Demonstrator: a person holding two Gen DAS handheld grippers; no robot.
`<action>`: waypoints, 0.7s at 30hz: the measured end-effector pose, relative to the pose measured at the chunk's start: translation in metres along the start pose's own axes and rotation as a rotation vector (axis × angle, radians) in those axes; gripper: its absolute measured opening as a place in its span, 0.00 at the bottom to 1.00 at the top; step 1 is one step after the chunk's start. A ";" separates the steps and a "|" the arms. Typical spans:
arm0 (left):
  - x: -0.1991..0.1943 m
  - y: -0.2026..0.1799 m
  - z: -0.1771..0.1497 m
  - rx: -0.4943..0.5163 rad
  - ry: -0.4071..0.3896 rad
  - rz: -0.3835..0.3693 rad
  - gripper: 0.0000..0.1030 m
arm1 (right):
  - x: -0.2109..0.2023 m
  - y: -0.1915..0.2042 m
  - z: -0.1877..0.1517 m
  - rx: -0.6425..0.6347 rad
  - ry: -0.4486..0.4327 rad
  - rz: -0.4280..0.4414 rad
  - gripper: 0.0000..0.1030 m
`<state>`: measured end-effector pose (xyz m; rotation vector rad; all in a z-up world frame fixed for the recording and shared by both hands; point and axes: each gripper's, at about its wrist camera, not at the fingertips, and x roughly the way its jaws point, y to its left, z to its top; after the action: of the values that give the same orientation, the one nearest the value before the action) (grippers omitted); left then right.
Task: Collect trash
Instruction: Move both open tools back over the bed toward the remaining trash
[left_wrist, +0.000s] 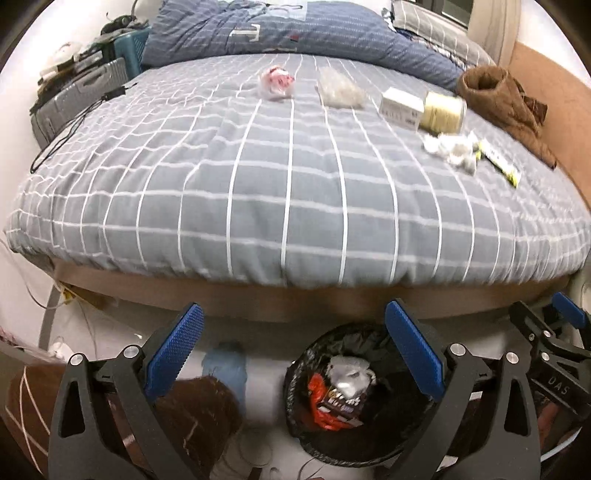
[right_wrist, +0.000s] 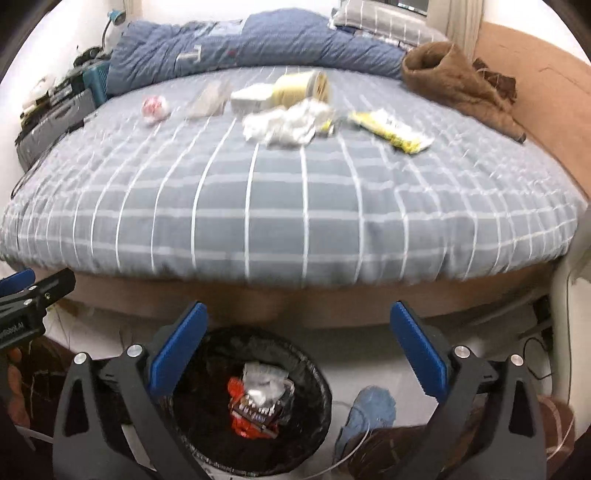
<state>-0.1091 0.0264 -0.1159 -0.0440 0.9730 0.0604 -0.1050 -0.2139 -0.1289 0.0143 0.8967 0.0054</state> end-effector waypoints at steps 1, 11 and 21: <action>0.001 0.000 0.007 -0.001 -0.008 0.003 0.94 | -0.002 -0.002 0.007 0.001 -0.017 -0.011 0.93; 0.025 0.018 0.076 -0.035 -0.086 0.015 0.94 | 0.017 -0.014 0.059 0.023 -0.097 -0.031 0.93; 0.047 0.024 0.140 -0.040 -0.123 0.010 0.94 | 0.040 0.002 0.112 -0.030 -0.149 -0.002 0.93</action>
<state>0.0309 0.0610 -0.0767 -0.0713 0.8490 0.0906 0.0073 -0.2122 -0.0901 -0.0139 0.7473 0.0154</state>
